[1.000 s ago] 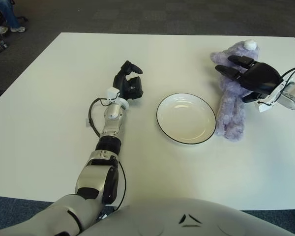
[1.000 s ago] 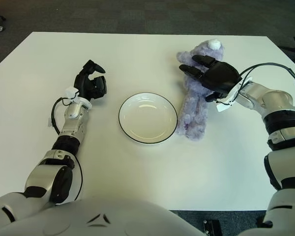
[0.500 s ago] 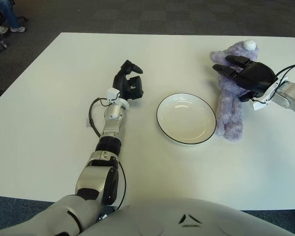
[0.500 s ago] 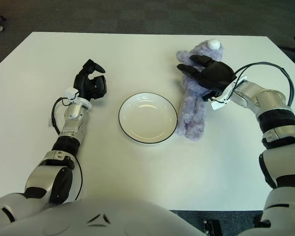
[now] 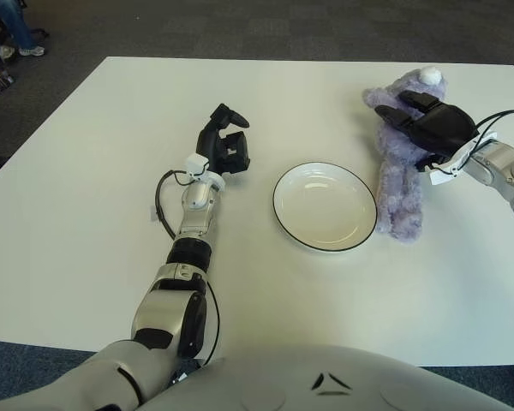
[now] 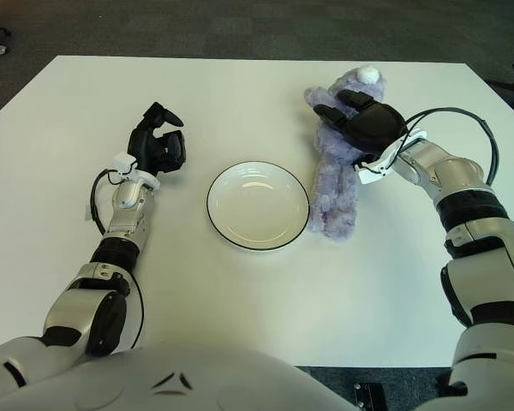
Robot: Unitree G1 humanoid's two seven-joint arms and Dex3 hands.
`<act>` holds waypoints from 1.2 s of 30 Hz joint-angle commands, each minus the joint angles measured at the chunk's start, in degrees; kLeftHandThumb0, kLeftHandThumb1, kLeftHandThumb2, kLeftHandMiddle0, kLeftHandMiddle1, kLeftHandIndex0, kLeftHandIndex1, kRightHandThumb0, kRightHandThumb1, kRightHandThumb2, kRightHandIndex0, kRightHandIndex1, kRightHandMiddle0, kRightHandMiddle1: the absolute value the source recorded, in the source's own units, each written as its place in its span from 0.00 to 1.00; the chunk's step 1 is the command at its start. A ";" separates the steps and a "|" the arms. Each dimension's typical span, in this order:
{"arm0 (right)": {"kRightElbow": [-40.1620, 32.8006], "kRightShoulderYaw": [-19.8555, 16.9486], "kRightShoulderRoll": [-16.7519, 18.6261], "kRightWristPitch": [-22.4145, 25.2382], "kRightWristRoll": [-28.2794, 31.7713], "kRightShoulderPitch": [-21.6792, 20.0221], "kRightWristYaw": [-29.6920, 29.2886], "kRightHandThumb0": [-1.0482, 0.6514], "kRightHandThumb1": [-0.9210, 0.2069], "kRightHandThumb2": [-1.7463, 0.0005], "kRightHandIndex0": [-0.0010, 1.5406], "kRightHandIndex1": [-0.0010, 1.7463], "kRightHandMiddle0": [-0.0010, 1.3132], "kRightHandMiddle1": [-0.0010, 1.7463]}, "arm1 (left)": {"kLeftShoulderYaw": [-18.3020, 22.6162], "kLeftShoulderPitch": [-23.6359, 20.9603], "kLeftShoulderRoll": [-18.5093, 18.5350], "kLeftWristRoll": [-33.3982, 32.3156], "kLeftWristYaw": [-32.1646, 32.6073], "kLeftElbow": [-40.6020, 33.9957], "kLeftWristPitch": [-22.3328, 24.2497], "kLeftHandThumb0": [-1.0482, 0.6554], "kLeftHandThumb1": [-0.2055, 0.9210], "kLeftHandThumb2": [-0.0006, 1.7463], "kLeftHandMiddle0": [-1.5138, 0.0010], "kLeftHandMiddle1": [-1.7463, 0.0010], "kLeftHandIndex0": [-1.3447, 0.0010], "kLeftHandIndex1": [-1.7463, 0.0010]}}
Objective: Put the doll into the plate.
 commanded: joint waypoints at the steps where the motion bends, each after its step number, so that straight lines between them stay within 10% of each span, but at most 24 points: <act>1: 0.48 -0.02 0.74 1.62 1.14 -0.21 1.59 0.52 0.69 0.34 0.04 0.02 0.00 0.14 | -0.14 3.57 -1.18 -0.18 0.03 2.69 -0.98 0.37 0.63 0.62 0.20 0.00 0.66 0.00; 14: 1.46 0.99 1.43 4.13 1.74 -1.14 6.85 0.57 0.69 0.32 0.07 0.03 0.00 0.25 | -0.26 3.56 -1.05 0.60 0.54 2.90 -1.38 0.37 0.65 0.61 0.21 0.00 0.66 0.00; 21: 1.25 1.57 1.41 4.29 1.74 -1.83 9.95 0.66 0.72 0.26 0.01 0.36 0.00 0.47 | -0.28 3.60 -1.01 1.23 1.07 2.77 -1.22 0.37 0.65 0.60 0.21 0.00 0.67 0.00; 36: -6.47 -1.07 -0.47 5.93 6.52 0.63 19.08 0.74 0.70 0.19 0.00 0.66 0.05 0.80 | -0.13 3.58 -1.26 0.47 0.13 2.97 -1.62 0.37 0.64 0.61 0.20 0.00 0.66 0.00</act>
